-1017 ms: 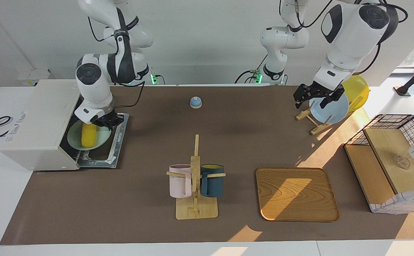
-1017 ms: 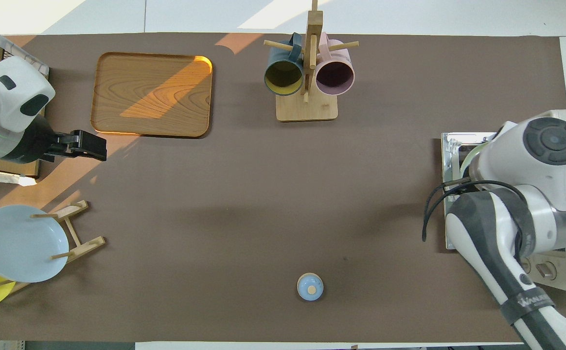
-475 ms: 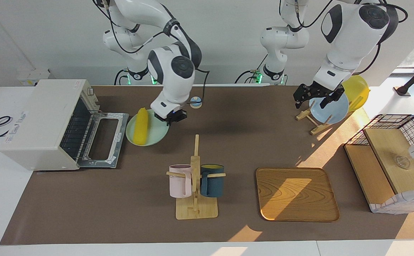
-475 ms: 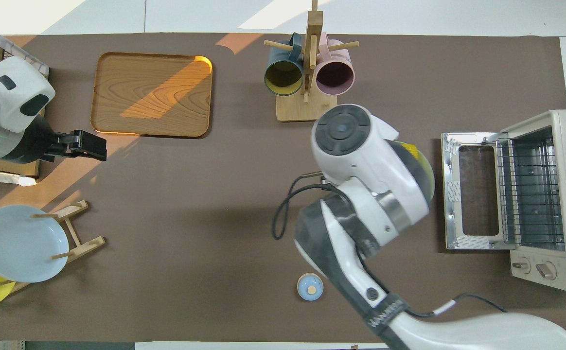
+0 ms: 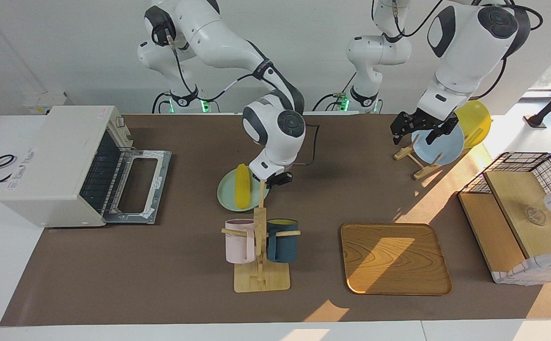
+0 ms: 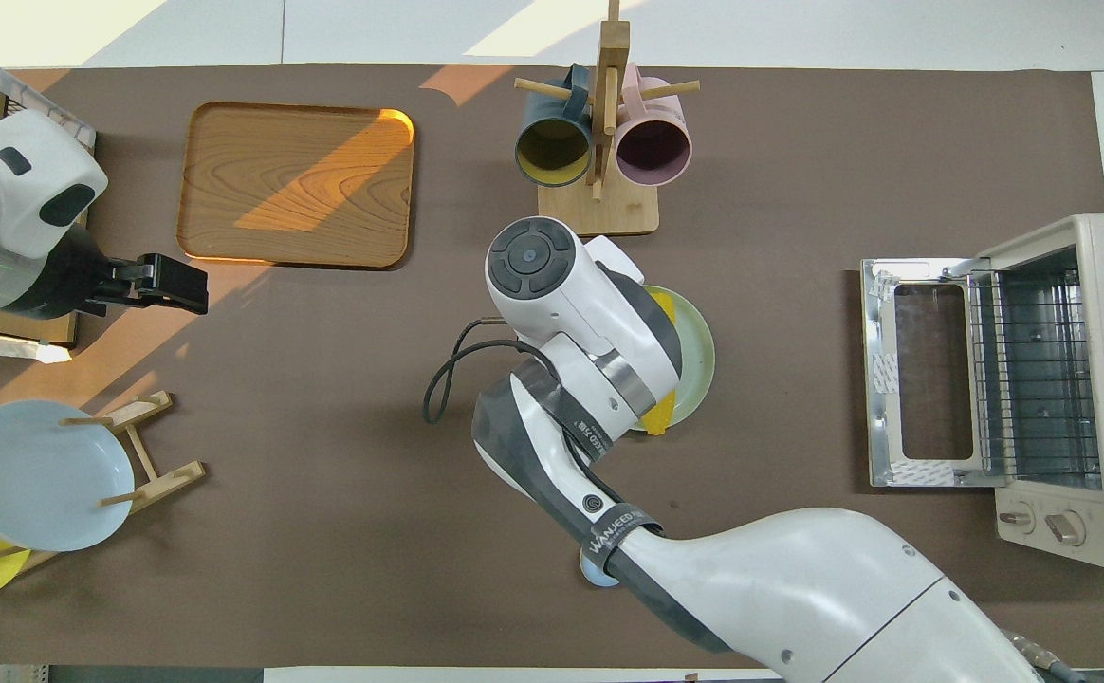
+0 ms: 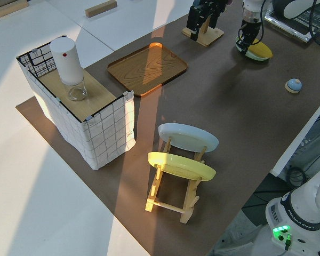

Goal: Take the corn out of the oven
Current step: 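Carry the plate to the table center and set it down, then move the right gripper back to the oven while the left gripper reaches the corn, then grasp the corn with the left gripper while the right gripper closes the oven, then lift the yellow corn off the plate toward the wooden tray with the left gripper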

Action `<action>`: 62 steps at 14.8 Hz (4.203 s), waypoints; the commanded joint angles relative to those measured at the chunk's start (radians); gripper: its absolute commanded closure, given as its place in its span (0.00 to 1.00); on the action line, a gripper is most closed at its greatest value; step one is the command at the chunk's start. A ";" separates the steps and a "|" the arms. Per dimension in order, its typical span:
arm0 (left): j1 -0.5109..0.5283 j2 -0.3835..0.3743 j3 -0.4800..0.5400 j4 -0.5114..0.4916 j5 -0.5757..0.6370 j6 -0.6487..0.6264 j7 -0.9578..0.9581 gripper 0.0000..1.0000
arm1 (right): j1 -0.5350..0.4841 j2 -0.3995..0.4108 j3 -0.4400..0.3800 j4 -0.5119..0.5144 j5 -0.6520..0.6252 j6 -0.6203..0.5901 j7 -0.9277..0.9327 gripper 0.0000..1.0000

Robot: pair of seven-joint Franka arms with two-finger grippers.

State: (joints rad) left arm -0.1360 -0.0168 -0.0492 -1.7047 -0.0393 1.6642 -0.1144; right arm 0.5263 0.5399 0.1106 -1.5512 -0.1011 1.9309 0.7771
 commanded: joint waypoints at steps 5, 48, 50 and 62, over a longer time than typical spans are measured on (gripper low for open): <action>0.007 -0.011 -0.001 0.002 -0.017 -0.001 0.004 0.00 | -0.032 -0.041 0.017 0.022 0.003 -0.013 0.021 0.45; -0.628 0.561 -0.004 0.063 -0.017 0.770 -0.502 0.00 | -0.755 -0.491 0.014 -0.383 -0.211 -0.173 -1.073 1.00; -0.628 0.560 -0.004 0.045 -0.017 0.785 -0.502 0.00 | -0.756 -0.505 0.006 -0.296 -0.030 -0.237 -1.069 1.00; -0.642 0.543 -0.004 0.005 -0.017 0.772 -0.507 0.92 | -0.698 -0.486 0.018 0.023 0.103 -0.458 -0.952 0.00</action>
State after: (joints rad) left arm -0.7674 0.5526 -0.0650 -1.6782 -0.0711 2.4587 -0.6248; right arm -0.1534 0.0347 0.1239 -1.5787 -0.0343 1.4755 -0.2113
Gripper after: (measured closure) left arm 0.238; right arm 0.471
